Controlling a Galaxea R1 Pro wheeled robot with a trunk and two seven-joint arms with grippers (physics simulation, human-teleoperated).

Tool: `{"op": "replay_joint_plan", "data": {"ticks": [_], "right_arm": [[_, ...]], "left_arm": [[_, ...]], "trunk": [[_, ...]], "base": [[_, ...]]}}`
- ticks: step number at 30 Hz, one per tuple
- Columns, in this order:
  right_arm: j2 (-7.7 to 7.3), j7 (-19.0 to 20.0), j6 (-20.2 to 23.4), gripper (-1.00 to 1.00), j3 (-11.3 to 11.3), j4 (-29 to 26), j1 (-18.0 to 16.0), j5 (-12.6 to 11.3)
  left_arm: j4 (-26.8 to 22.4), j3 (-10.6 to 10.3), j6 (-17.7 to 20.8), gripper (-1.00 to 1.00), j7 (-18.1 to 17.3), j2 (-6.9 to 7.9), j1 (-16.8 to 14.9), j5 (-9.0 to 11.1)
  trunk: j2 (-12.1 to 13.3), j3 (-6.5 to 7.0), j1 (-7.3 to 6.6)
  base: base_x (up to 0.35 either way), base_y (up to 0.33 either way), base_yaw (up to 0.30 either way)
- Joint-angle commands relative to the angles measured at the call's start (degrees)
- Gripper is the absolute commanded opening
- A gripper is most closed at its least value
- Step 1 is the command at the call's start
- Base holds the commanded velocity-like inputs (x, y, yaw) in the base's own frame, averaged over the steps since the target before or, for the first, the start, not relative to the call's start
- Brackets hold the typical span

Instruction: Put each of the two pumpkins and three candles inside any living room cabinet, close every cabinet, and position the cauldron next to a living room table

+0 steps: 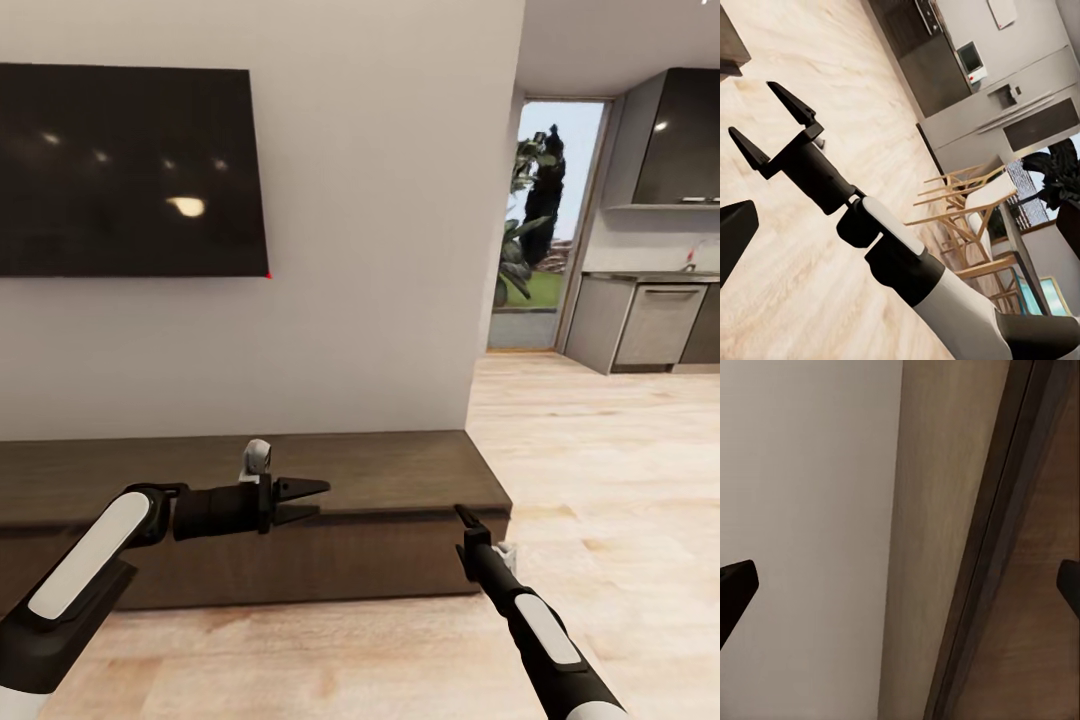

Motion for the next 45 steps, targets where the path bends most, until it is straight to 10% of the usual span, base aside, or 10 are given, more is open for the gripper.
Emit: {"op": "replay_joint_plan", "data": {"ticks": [1, 23, 45], "right_arm": [[0.10, 0.00, 0.47, 1.00, -0.35, 0.00, -0.02, -0.43], [-0.03, 0.31, 0.28, 1.00, -0.41, 0.12, 0.03, -0.33], [-0.06, 0.35, 0.28, 1.00, -0.31, 0.18, 0.03, -0.22]], "left_arm": [[-0.01, -0.08, 0.06, 1.00, 0.08, 0.04, -0.05, 0.19], [-0.09, -0.06, 0.06, 1.00, 0.05, 0.04, -0.05, 0.20], [-0.27, -0.20, 0.06, 1.00, -0.04, 0.04, -0.05, 0.20]], "trunk": [[-0.03, -0.06, 0.00], [-0.03, -0.06, 0.00], [-3.77, -4.11, 2.25]], "base": [[0.086, 0.000, 0.000], [0.011, 0.000, 0.000], [0.000, 0.000, 0.000]]}}
